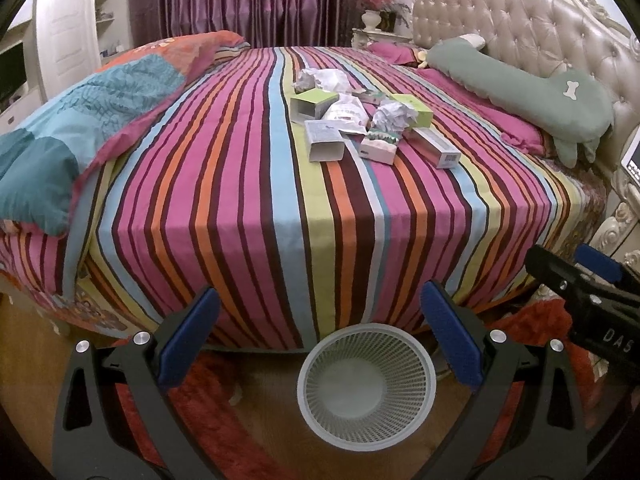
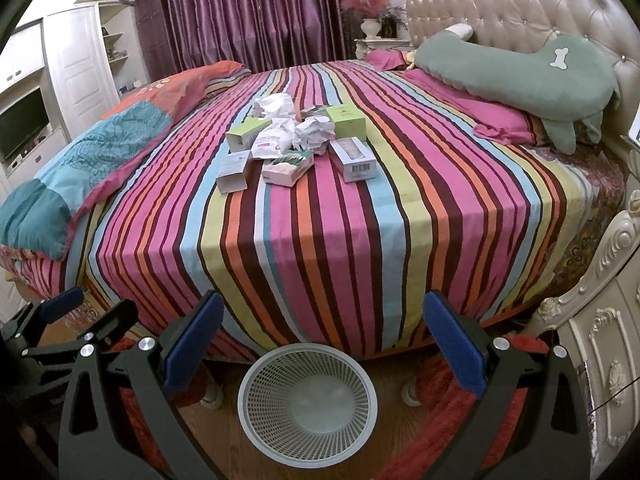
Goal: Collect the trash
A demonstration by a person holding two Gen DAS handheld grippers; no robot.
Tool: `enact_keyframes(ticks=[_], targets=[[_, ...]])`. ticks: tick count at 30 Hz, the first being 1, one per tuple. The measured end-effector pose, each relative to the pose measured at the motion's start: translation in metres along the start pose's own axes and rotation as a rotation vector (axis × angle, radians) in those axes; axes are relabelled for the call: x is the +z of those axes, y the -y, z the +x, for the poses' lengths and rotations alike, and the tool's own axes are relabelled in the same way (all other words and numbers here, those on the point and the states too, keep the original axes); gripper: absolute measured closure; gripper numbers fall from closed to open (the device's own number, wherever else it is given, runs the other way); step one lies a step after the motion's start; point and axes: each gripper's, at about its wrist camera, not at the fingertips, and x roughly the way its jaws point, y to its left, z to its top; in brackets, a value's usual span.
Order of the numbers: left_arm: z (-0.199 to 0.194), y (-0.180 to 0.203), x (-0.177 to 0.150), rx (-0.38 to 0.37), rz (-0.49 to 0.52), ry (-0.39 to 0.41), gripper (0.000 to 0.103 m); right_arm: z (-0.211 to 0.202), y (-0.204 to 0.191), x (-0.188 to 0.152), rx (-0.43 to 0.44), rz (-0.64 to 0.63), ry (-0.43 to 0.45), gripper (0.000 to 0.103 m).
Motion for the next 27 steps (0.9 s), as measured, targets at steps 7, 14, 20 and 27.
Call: enact_keyframes(ticks=[7,14,20,27], targets=[[-0.0003,-0.0034,0.0020,0.009,-0.012,0.005,0.006,-0.0004,-0.0007,0.0004,-0.003,-0.003,0.001,0.007],[-0.0002,-0.0030,0.0020,0.011,-0.013,0.006,0.006,-0.0022,-0.0005,0.0017,-0.006,0.003,0.008,0.007],[-0.0009,-0.0040,0.0027,0.012,-0.011,0.010,0.006,-0.0035,0.0002,0.0027,-0.007,0.005,0.014,0.007],[-0.0006,-0.0042,0.0025,0.011,-0.010,0.009,0.006,-0.0034,0.0004,0.0029,-0.007,0.006,0.014,0.007]])
